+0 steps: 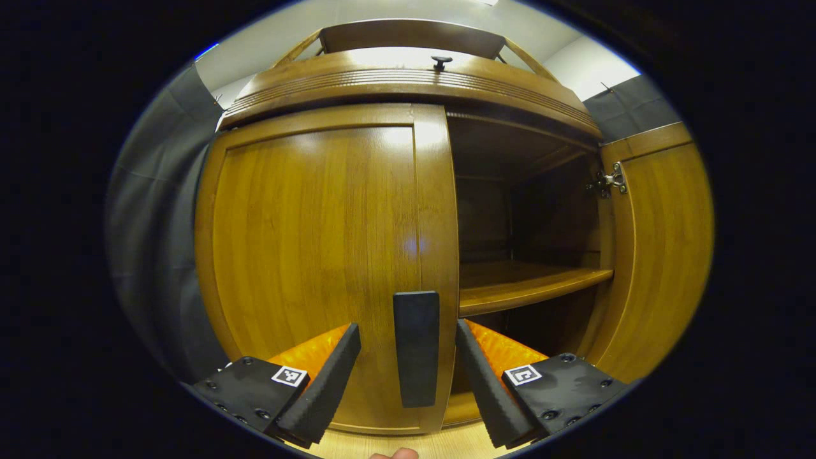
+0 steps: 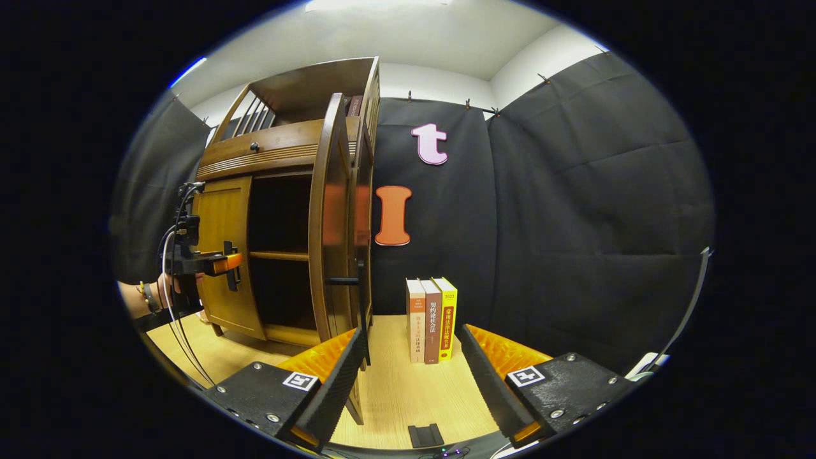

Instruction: Open the right door of the double-door shoe cabinet with the right hand, and open the left door with the left hand.

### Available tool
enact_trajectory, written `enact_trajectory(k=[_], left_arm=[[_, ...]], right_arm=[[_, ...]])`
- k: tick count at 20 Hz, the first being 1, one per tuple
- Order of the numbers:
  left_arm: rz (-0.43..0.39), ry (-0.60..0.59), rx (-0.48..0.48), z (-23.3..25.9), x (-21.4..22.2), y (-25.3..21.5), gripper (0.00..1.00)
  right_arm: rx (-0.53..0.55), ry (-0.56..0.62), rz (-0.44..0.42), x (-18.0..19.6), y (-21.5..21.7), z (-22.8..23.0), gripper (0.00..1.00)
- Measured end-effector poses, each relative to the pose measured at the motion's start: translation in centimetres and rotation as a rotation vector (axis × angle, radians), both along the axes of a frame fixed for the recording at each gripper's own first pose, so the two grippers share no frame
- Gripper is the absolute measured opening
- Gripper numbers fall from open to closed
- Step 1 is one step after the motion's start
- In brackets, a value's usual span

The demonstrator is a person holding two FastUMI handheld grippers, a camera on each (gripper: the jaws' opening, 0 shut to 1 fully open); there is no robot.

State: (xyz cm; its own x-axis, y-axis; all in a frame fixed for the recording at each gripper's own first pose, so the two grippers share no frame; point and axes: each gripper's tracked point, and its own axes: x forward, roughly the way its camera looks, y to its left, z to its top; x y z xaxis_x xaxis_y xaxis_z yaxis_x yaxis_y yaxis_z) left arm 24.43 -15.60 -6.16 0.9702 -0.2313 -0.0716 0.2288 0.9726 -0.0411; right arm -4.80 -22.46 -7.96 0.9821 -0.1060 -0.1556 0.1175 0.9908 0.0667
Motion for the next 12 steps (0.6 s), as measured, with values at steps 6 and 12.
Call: enact_trajectory(k=[6,12], left_arm=[[0.009,0.010,-0.031,-0.6,0.8,1.0,0.96],[-0.043,0.012,-0.046,-0.7,0.5,-1.1,0.63]], right_arm=[[0.003,0.005,-0.008,0.3,0.2,0.0,0.92],[0.006,-0.003,-0.002,0.7,0.5,0.3,0.92]])
